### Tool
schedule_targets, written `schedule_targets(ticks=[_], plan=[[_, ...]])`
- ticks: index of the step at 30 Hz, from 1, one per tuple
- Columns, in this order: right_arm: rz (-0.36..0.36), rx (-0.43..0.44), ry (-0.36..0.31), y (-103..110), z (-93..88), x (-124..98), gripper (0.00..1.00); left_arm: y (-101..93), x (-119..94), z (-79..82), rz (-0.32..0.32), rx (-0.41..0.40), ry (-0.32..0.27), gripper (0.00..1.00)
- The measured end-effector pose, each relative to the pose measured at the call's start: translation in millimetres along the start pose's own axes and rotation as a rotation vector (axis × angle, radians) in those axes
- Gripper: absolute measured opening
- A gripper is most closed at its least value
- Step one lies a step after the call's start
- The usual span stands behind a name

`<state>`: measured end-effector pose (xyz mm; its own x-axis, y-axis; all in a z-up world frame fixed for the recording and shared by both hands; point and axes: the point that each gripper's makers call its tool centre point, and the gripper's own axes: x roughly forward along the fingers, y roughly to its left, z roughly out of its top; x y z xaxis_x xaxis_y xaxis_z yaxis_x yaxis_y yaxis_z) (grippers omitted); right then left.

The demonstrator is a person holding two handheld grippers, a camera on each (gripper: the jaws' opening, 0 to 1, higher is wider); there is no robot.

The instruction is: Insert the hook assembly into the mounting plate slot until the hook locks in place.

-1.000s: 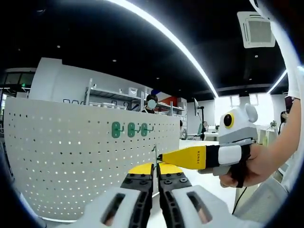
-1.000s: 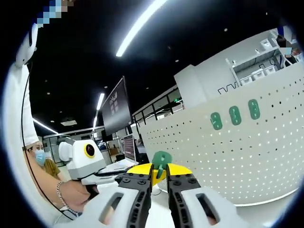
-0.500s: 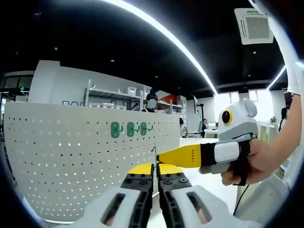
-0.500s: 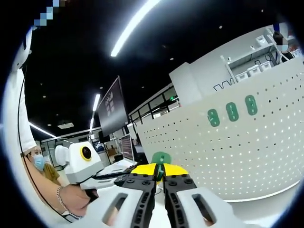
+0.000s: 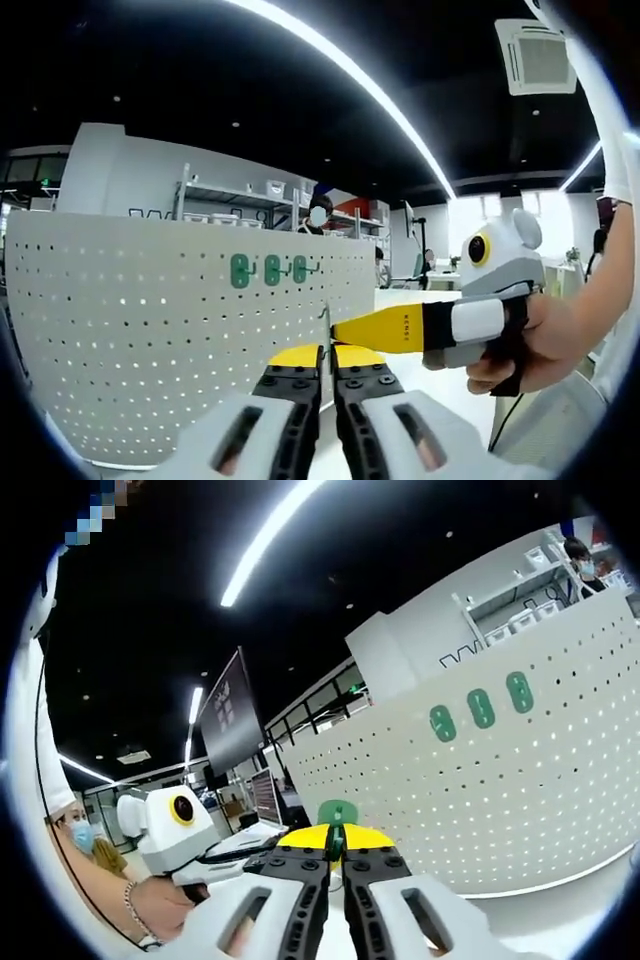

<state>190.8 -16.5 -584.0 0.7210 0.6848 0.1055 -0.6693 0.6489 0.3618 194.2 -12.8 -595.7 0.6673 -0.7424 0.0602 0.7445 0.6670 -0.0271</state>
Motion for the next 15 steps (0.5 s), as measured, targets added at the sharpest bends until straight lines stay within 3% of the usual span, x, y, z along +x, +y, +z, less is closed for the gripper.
schedule_targets(ticks=[6,15], plan=[[0.006,0.023,-0.004,-1.2,2.6,-0.4,0.00,-3.7,0.6,-0.4,-0.036,-0.003,-0.002,0.11],[0.004,0.051,-0.012,-4.1,4.0,-1.8,0.00,-0.7,0.2,-5.9,-0.037,-0.044,0.016,0.38]])
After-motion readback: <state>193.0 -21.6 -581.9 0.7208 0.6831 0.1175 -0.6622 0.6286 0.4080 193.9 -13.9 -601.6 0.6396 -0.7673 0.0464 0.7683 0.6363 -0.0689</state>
